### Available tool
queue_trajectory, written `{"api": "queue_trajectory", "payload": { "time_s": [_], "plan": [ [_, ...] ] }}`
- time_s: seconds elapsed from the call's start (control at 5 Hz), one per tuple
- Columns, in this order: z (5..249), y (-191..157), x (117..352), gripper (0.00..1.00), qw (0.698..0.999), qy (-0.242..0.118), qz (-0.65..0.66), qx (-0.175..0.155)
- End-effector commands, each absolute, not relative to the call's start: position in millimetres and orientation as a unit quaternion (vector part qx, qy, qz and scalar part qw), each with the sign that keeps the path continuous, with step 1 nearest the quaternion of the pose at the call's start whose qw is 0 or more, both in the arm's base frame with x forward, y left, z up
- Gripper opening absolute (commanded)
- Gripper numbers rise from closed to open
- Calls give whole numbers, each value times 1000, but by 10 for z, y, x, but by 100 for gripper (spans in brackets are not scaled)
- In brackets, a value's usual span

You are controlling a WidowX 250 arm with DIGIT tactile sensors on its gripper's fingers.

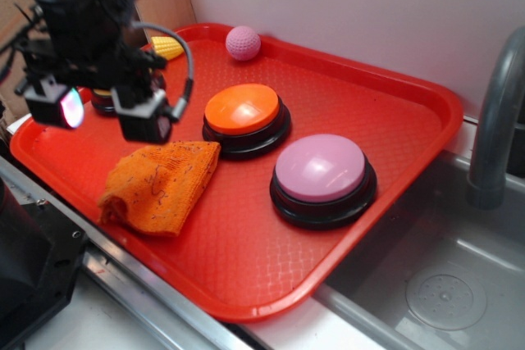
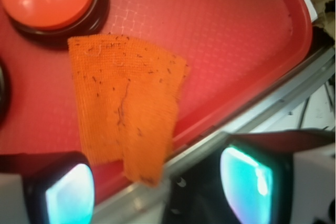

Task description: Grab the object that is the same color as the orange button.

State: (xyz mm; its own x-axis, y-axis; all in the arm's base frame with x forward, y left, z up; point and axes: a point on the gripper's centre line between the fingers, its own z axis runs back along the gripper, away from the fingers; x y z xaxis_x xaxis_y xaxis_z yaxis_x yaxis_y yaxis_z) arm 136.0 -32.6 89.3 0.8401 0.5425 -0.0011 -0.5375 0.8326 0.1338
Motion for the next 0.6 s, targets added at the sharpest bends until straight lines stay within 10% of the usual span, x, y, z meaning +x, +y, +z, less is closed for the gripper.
{"api": "queue_trajectory", "payload": {
  "time_s": [0.0, 0.2, 0.4],
  "plan": [
    [345, -191, 1537, 100, 948, 18, 314, 44],
    [201, -104, 1529, 100, 946, 22, 323, 20],
    [185, -103, 1532, 59, 945, 20, 325, 12]
  ]
}}
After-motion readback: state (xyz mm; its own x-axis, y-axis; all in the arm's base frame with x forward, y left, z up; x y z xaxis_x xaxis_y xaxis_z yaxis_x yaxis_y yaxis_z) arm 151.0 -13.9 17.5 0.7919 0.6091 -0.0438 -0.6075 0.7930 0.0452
